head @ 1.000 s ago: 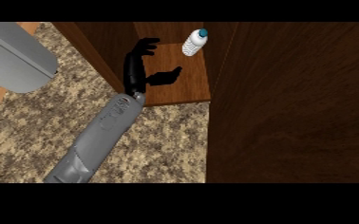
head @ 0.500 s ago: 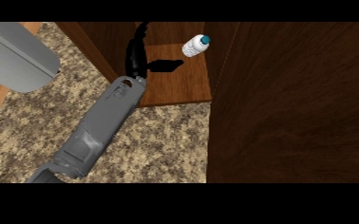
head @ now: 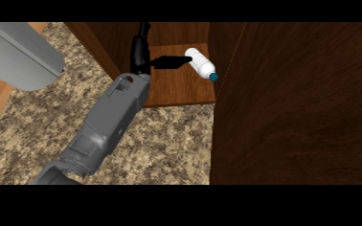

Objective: Pick up the bottled water, place it into the cabinet and close the cabinet

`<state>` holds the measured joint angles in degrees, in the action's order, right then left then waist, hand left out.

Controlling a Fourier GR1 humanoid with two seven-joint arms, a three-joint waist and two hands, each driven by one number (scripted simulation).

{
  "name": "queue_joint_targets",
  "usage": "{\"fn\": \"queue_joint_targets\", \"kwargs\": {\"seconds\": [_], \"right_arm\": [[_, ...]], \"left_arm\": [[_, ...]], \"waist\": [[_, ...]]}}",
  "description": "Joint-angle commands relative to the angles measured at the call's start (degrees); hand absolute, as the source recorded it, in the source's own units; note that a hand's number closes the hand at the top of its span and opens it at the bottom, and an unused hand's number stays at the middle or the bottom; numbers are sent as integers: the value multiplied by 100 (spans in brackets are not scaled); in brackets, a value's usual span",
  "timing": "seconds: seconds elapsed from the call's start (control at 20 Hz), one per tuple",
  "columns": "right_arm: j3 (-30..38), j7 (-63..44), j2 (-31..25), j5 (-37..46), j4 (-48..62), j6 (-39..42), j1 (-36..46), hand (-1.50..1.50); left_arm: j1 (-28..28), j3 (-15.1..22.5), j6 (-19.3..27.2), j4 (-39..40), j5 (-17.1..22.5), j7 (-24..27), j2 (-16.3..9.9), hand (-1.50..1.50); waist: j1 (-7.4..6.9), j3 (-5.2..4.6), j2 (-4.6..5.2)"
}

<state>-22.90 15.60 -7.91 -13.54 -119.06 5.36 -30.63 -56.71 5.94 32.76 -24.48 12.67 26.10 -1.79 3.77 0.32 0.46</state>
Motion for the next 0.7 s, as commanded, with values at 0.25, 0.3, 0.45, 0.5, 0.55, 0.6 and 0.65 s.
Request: {"fn": "queue_joint_targets", "kwargs": {"seconds": [0.25, 0.3, 0.45, 0.5, 0.55, 0.6, 0.65], "right_arm": [[177, 150, -203, -104, -187, 35, -323, -150], [-19, -13, 139, 167, 158, -260, 101, -150], [-46, -21, -36, 47, -277, -203, -247, -150], [-140, -57, 17, 190, -271, -315, -277, -150], [-2, 172, -153, 33, -276, -107, -469, -150], [-166, -261, 75, 221, -477, -471, -210, -150], [-99, -142, -59, 150, -340, -290, -263, -150]], "left_arm": [[186, -599, -1505, 120, 430, 1155, -330, -150], [213, -502, -1530, -93, 389, 1080, -216, -150], [420, -545, -1551, -199, 450, 1290, 7, -150], [717, -395, -1724, -467, 447, 1272, -21, -150], [694, -317, -1801, -609, 448, 1063, -214, -150], [619, -263, -1769, -877, 508, 885, -115, -150], [787, -208, -1847, -973, 586, 781, -107, -150]], "waist": [[-216, -35, -3], [-318, -35, -25], [-307, -34, -38], [-383, -34, -66], [-400, -32, -84], [-447, -34, -89], [-475, -33, -100]]}}
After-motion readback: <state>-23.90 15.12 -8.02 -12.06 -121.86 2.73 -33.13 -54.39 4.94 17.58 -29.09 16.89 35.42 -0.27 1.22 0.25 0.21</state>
